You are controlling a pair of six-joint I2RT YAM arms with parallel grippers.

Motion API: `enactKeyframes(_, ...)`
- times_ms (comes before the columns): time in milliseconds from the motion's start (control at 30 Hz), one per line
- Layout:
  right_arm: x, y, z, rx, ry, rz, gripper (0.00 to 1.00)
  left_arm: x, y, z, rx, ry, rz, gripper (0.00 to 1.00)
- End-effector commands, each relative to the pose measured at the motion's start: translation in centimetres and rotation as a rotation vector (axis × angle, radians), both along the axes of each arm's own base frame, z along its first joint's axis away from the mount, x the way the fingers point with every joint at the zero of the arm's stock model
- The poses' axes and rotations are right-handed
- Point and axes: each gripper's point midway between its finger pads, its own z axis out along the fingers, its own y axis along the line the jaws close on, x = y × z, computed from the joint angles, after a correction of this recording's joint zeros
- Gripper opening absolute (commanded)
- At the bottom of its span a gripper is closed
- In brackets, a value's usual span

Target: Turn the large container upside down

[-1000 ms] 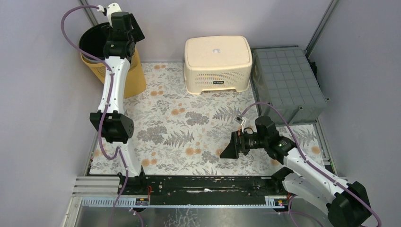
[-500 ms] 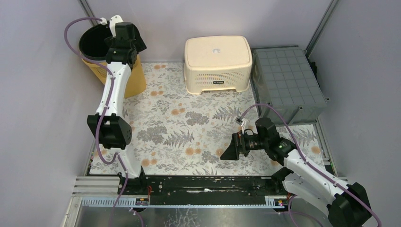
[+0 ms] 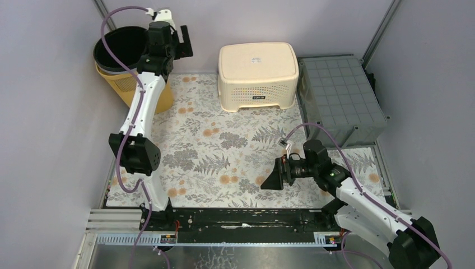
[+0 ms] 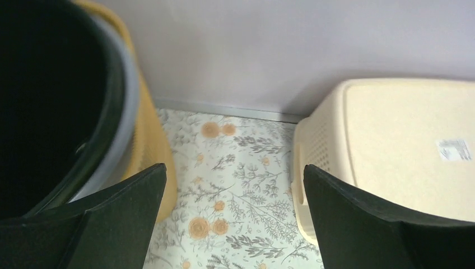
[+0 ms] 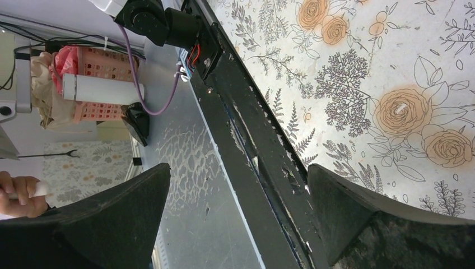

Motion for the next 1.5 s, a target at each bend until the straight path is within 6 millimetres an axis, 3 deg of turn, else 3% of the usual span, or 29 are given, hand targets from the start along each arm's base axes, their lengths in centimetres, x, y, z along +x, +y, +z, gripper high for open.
enactKeyframes(0, 0.7, 1.2, 2.0, 0.063, -0.019, 0.028, 0.99, 0.4, -2.8, 5.0, 0.174, -0.186, -0.227, 1.00)
enactKeyframes(133, 1.2, 1.8, 3.3, 0.082, 0.008, 0.023, 0.99, 0.5, -1.8, 7.7, 0.276, -0.279, -0.202, 1.00)
enactKeyframes(300, 2.1, 1.7, 3.9, 0.003, -0.003, 0.013, 0.99, 2.6, 2.4, 6.7, 0.323, -0.214, -0.129, 0.98)
enactKeyframes(400, 2.7, 1.6, 4.5, -0.017, -0.011, -0.009, 0.99, 2.7, 3.9, 7.8, 0.305, -0.241, -0.142, 0.91)
enactKeyframes(500, 2.8, 1.8, 5.0, -0.005, 0.000, -0.016, 0.99, 2.2, 4.3, 8.7, 0.276, -0.298, -0.158, 1.00)
enactKeyframes(633, 3.8, 2.2, 5.8, 0.005, -0.028, -0.045, 0.99, 2.1, 4.5, 9.0, 0.260, -0.317, -0.150, 1.00)
enactKeyframes(767, 5.3, 3.1, 7.9, 0.043, -0.051, -0.061, 0.99, 2.3, 5.6, 8.9, 0.250, -0.320, -0.081, 1.00)
enactKeyframes(900, 5.5, 3.1, 9.1, 0.061, -0.078, -0.081, 0.99, 2.1, 4.7, 8.9, 0.247, -0.369, -0.131, 0.96)
enactKeyframes(1033, 5.0, 2.6, 9.4, 0.062, -0.087, -0.091, 0.99, 0.6, 4.4, 9.4, 0.284, -0.484, -0.129, 0.98)
enactKeyframes(1167, 4.9, 2.7, 9.1, 0.078, -0.084, -0.095, 0.99, -1.2, 6.4, 10.9, 0.234, -0.578, 0.021, 1.00)
enactKeyframes(1300, 5.1, 3.1, 8.9, 0.064, -0.092, -0.050, 0.99, -2.2, 8.0, 10.7, 0.247, -0.535, 0.107, 1.00)
enactKeyframes(1400, 4.9, 3.3, 8.4, 0.050, -0.074, -0.012, 0.99, -5.7, 10.6, 11.6, 0.260, -0.548, 0.196, 1.00)
enactKeyframes(1467, 4.8, 3.4, 8.3, 0.062, -0.069, 0.000, 0.99, -8.6, 13.3, 11.9, 0.294, -0.574, 0.360, 1.00)
